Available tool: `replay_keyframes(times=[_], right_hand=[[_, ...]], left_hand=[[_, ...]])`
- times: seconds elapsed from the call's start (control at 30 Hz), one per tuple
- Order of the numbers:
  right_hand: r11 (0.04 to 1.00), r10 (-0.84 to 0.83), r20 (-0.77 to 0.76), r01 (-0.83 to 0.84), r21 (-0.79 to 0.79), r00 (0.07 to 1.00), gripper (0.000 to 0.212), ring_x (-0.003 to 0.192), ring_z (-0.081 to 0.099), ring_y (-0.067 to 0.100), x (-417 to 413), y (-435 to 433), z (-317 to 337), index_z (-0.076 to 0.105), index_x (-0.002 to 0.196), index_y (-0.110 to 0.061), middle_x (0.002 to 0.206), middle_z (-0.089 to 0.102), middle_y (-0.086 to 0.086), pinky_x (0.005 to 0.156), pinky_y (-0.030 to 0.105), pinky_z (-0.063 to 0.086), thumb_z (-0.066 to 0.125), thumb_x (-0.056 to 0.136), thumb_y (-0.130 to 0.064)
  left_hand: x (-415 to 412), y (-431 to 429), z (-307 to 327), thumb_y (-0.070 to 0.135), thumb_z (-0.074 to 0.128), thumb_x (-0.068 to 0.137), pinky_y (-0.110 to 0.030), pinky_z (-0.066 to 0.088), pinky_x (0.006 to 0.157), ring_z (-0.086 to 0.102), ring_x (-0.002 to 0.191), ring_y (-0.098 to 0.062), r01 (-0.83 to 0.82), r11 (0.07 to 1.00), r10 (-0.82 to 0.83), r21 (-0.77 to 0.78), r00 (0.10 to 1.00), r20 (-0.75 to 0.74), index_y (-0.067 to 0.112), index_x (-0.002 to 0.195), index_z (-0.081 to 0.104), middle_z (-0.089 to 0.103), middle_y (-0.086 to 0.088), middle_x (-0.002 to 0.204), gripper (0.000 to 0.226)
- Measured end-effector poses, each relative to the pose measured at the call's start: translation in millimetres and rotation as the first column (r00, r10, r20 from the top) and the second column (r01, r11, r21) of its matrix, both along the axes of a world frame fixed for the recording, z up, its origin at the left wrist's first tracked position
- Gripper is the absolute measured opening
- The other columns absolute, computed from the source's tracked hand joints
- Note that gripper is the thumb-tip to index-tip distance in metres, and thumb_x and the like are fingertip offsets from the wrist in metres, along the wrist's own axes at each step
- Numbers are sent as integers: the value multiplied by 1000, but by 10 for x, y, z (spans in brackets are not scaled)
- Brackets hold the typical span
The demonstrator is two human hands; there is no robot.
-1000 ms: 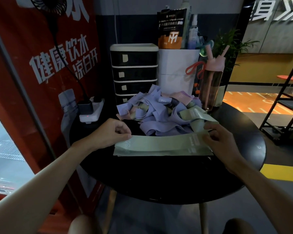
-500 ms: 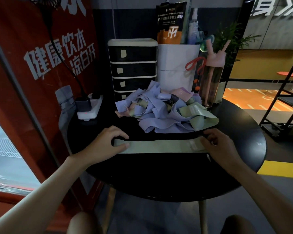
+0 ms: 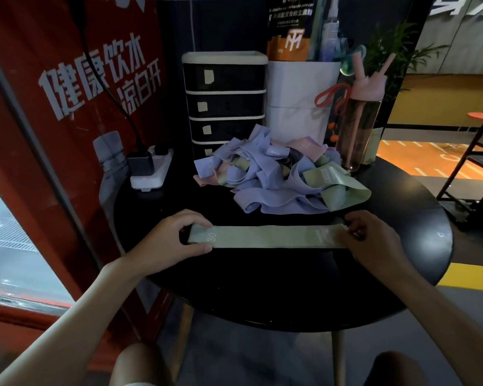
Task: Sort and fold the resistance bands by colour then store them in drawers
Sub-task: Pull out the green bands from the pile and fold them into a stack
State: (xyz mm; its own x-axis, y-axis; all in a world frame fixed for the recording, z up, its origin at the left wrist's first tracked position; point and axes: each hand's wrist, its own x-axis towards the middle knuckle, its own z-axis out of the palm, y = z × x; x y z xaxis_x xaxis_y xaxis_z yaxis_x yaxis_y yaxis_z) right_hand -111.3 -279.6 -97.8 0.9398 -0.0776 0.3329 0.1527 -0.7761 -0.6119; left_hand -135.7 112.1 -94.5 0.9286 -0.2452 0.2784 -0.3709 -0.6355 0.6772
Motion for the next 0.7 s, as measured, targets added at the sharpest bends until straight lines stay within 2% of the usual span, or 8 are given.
replay_keyframes(times=[0.1, 0.17, 0.3, 0.47, 0.6, 0.67, 0.7], right_hand=[[1000, -15, 16, 15, -10, 1000, 28, 81, 63, 18, 11, 4, 6, 64, 109, -23, 80, 61, -15, 84, 46, 51, 74, 83, -29], [999, -12, -7, 12, 37, 1000, 33, 80, 64, 17, 30, -5, -1, 63, 111, -22, 80, 63, -14, 84, 45, 52, 76, 81, -25], [990, 11, -18, -8, 140, 1000, 40, 80, 63, 20, 66, -27, -19, 59, 111, -22, 80, 64, -7, 83, 44, 53, 77, 79, -9], [960, 75, 44, -84, 267, 996, 43, 75, 59, 21, 63, -15, -3, 57, 105, -22, 79, 61, -1, 71, 26, 47, 73, 78, 6], [935, 71, 77, -93, 341, 995, 36, 71, 56, 15, 57, -20, -3, 61, 100, -22, 80, 61, 0, 62, 11, 45, 72, 80, 6], [926, 42, 100, -76, 370, 994, 31, 73, 58, 13, 41, -24, 4, 63, 94, -22, 83, 63, -1, 64, 12, 47, 71, 81, 5], [926, 28, 106, -65, 372, 994, 30, 76, 60, 13, 35, -29, 3, 63, 92, -23, 85, 65, -1, 68, 17, 50, 71, 82, 3]], left_hand=[[-1, 6, 3, 25, 84, 77, -6, 37, 88, 57, 111, -4, -7, 1000, 7, 11, 1000, 7, 28, 107, 70, 62, 11, 118, 34], [-7, 1, -2, 21, 84, 78, -6, 36, 87, 57, 111, -3, -4, 1000, 3, 11, 1000, 10, 28, 107, 70, 62, 12, 117, 32], [-18, -4, -1, 21, 84, 77, -7, 37, 88, 57, 110, -1, -15, 1000, 15, -12, 1000, 12, 29, 106, 70, 63, 13, 116, 34], [-32, -23, 4, 27, 84, 73, -8, 37, 92, 57, 112, -1, -31, 999, 32, -44, 999, 29, 28, 104, 71, 64, 17, 113, 34], [-41, -34, 15, 36, 82, 67, -10, 38, 94, 58, 111, 0, -30, 995, 36, -100, 998, 58, 25, 102, 72, 64, 21, 114, 38], [-39, -40, 14, 36, 83, 65, -16, 40, 96, 59, 111, -2, -38, 992, 48, -124, 996, 72, 25, 100, 73, 67, 19, 113, 38], [-37, -40, 9, 36, 83, 65, -21, 42, 97, 60, 111, -4, -42, 990, 53, -136, 996, 75, 25, 99, 74, 68, 18, 113, 37]])
